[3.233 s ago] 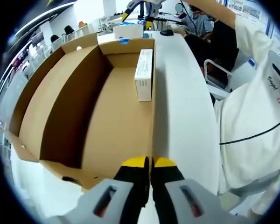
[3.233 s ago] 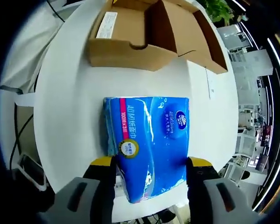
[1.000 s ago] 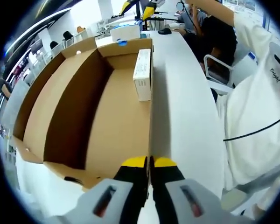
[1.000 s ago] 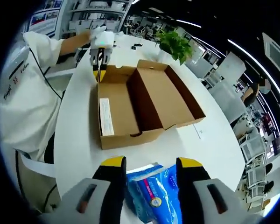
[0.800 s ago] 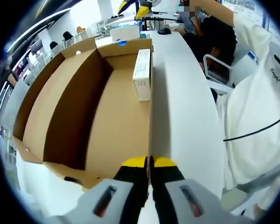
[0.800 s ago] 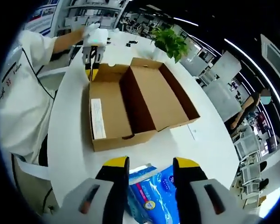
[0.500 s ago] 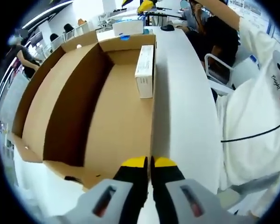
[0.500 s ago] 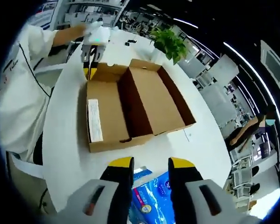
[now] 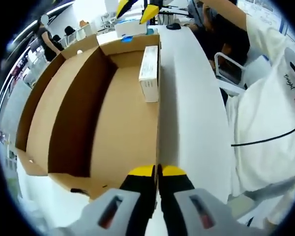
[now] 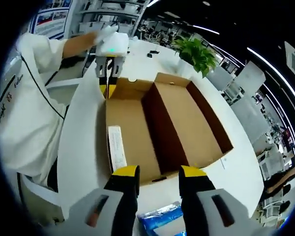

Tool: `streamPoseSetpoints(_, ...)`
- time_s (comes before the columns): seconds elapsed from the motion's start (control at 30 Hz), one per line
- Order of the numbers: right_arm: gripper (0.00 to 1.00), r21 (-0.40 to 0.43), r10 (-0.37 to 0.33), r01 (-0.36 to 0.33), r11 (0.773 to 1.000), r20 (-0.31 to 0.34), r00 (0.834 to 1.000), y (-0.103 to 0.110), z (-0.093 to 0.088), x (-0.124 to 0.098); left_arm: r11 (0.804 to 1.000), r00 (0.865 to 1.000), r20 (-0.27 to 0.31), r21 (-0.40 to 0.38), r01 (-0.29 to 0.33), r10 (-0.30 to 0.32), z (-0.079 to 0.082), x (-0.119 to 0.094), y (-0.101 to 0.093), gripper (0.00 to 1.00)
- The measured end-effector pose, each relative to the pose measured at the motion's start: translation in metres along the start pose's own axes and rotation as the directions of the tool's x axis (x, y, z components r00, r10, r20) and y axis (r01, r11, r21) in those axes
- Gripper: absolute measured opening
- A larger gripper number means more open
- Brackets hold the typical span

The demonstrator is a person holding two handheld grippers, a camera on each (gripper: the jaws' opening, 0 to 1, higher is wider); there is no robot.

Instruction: Operate the shoe box by opening the lid, removing the specified soft item, and placing it in the target area until the item is outside and the box remains undamaged.

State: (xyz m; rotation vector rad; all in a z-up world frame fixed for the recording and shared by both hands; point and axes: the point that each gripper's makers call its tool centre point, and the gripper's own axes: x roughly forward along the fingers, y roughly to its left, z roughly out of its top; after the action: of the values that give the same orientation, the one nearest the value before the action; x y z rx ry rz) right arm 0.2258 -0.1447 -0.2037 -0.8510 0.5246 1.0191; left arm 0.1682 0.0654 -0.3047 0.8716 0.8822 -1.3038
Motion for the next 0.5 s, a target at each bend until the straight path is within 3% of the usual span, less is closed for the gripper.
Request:
streamPoseSetpoints(0.1, 0.32, -0.003, 0.103, -0.103, 0.995, -0.008, 0.995, 0.009, 0.009, 0.009, 1.000, 1.000, -0.007, 0.011, 0.002, -0.002, -0.001, 0.002, 0.001, 0.02)
streamPoseSetpoints(0.33, 0.32, 0.045, 0.221, -0.217, 0.975, -0.096, 0.971, 0.014, 0.000, 0.030, 0.999, 1.000, -0.016, 0.047, -0.002, 0.003, 0.000, 0.002, 0.005, 0.01)
streamPoseSetpoints(0.43, 0.30, 0.039, 0.299, -0.296, 0.954, -0.149, 0.943, 0.026, -0.004, 0.039, 0.999, 1.000, -0.014, 0.046, -0.010, 0.011, -0.001, 0.003, 0.004, 0.02)
streamPoseSetpoints(0.47, 0.30, 0.063, 0.352, -0.346, 0.936, -0.156, 0.923, 0.036, -0.005, 0.042, 0.999, 1.000, -0.012, 0.051, -0.014, 0.014, -0.001, 0.003, 0.004, 0.02)
streamPoseSetpoints(0.5, 0.29, 0.079, 0.364, -0.356, 0.931, -0.175, 0.915, 0.039, -0.007, 0.047, 0.999, 1.000, -0.008, 0.050, -0.018, 0.018, -0.001, 0.003, 0.004, 0.02)
